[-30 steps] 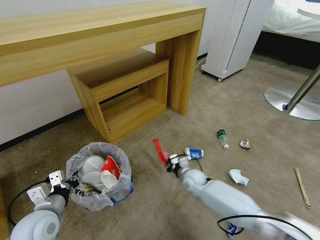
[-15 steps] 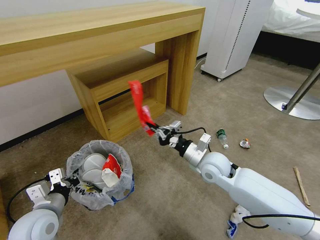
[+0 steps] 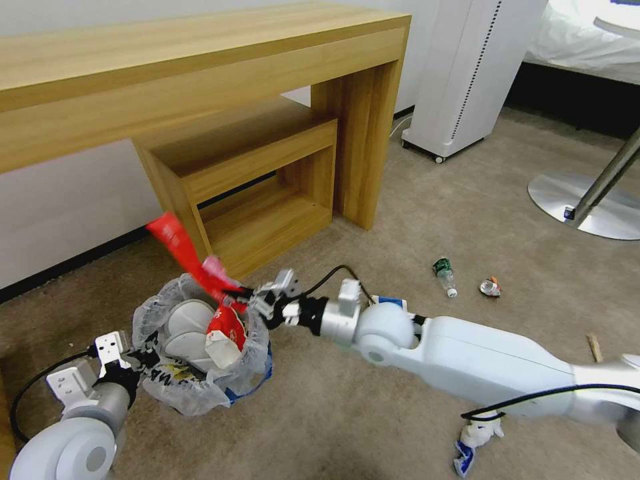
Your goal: Pick up the trash bin and place the garbage on the floor into it.
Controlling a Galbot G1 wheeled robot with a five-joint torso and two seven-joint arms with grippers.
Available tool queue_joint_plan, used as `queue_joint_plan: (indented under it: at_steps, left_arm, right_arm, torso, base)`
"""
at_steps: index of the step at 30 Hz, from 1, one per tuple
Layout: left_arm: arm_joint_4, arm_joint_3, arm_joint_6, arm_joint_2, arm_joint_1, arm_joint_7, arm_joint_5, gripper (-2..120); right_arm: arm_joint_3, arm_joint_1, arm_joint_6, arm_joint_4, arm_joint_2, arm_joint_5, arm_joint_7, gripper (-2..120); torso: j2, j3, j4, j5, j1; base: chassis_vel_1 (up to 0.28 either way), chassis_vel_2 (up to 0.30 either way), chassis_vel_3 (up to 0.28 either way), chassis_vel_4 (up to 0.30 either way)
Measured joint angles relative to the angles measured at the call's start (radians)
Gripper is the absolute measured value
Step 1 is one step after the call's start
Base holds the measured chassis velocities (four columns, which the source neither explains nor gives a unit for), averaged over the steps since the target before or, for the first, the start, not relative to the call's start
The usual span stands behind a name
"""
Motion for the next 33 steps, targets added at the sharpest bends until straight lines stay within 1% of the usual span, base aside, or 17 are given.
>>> queue_joint_plan:
  at_steps: [6, 10, 19, 20, 21, 22, 25, 26, 27, 28, 29, 31, 32, 33]
  left_arm:
    - [0.000, 0.000, -0.004, -0.009, -0.002, 0.002, -0.001, 1]
    - [0.000, 0.002, -0.007, -0.011, -0.003, 0.003, -0.001, 1]
    - [0.000, 0.002, -0.013, -0.012, 0.004, 0.005, 0.002, 1]
    - [0.000, 0.003, -0.014, -0.014, 0.005, 0.006, 0.003, 1]
    - [0.000, 0.003, -0.014, -0.015, 0.005, 0.006, 0.003, 1]
    - [0.000, 0.003, -0.014, -0.015, 0.005, 0.006, 0.003, 1]
    - [0.000, 0.004, -0.015, -0.016, 0.006, 0.007, 0.004, 1]
    - [0.000, 0.004, -0.015, -0.016, 0.006, 0.007, 0.004, 1]
    - [0.000, 0.004, -0.016, -0.016, 0.005, 0.007, 0.004, 1]
    - [0.003, 0.004, -0.017, -0.016, 0.005, 0.007, 0.004, 1]
    - [0.003, 0.004, -0.017, -0.016, 0.005, 0.007, 0.004, 1]
    - [0.007, 0.005, -0.018, -0.017, 0.004, 0.008, 0.004, 1]
    - [0.009, 0.005, -0.018, -0.016, 0.001, 0.009, 0.004, 1]
    - [0.009, 0.005, -0.018, -0.016, 0.001, 0.009, 0.004, 1]
  right_arm:
    - [-0.066, 0.019, 0.000, -0.070, 0.071, -0.015, 0.016, 0]
    - [-0.078, 0.020, 0.000, -0.089, 0.096, -0.027, 0.029, 0]
    - [-0.094, 0.012, 0.004, -0.126, 0.108, -0.064, 0.044, 0]
    - [-0.097, 0.009, 0.009, -0.135, 0.110, -0.069, 0.044, 3]
    - [-0.099, 0.008, 0.013, -0.139, 0.112, -0.072, 0.044, 7]
    - [-0.099, 0.008, 0.013, -0.139, 0.112, -0.072, 0.044, 7]
    - [-0.100, 0.005, 0.017, -0.145, 0.116, -0.075, 0.041, 19]
    - [-0.100, 0.005, 0.017, -0.145, 0.116, -0.075, 0.041, 19]
    - [-0.100, 0.005, 0.017, -0.145, 0.116, -0.075, 0.040, 22]
    - [-0.100, 0.005, 0.019, -0.146, 0.117, -0.076, 0.039, 32]
    - [-0.100, 0.005, 0.019, -0.146, 0.117, -0.076, 0.039, 32]
    - [-0.098, 0.005, 0.020, -0.145, 0.117, -0.076, 0.038, 40]
    - [-0.096, 0.005, 0.020, -0.142, 0.116, -0.076, 0.038, 46]
    - [-0.096, 0.005, 0.020, -0.142, 0.116, -0.076, 0.038, 46]
  torso:
    - [0.000, 0.000, -0.0001, -0.0001, 0.000]
    - [0.000, 0.000, -0.0001, 0.0000, 0.000]
    - [0.000, 0.000, -0.0001, 0.0000, 0.000]
    - [0.000, 0.000, -0.0002, 0.0000, 0.000]
    - [0.000, 0.000, -0.0002, 0.0001, 0.000]
    - [0.000, 0.000, -0.0002, 0.0001, 0.000]
    - [0.000, 0.000, -0.0001, 0.0001, 0.000]
    - [0.000, 0.000, -0.0001, 0.0001, 0.000]
    - [0.000, 0.000, -0.0001, 0.0001, 0.000]
    - [0.000, 0.000, -0.0002, 0.0001, 0.000]
    - [0.000, 0.000, -0.0002, 0.0001, 0.000]
    - [0.000, 0.000, -0.0002, 0.0001, 0.000]
    - [0.000, 0.000, -0.0001, 0.0001, 0.000]
    - [0.000, 0.000, -0.0001, 0.0001, 0.000]
  base:
    - [0.000, 0.000, 0.000, 0.000]
    - [0.000, 0.000, 0.000, 0.000]
    - [0.000, 0.000, 0.000, 0.000]
    - [0.000, 0.000, 0.000, 0.000]
    - [0.000, 0.000, 0.000, 0.000]
    - [0.000, 0.000, 0.000, 0.000]
    - [0.000, 0.000, 0.000, 0.000]
    - [0.000, 0.000, 0.000, 0.000]
    - [0.000, 0.000, 0.000, 0.000]
    - [0.000, 0.000, 0.000, 0.000]
    - [0.000, 0.000, 0.000, 0.000]
    - [0.000, 0.000, 0.000, 0.000]
    - [0.000, 0.000, 0.000, 0.000]
    - [0.000, 0.000, 0.000, 0.000]
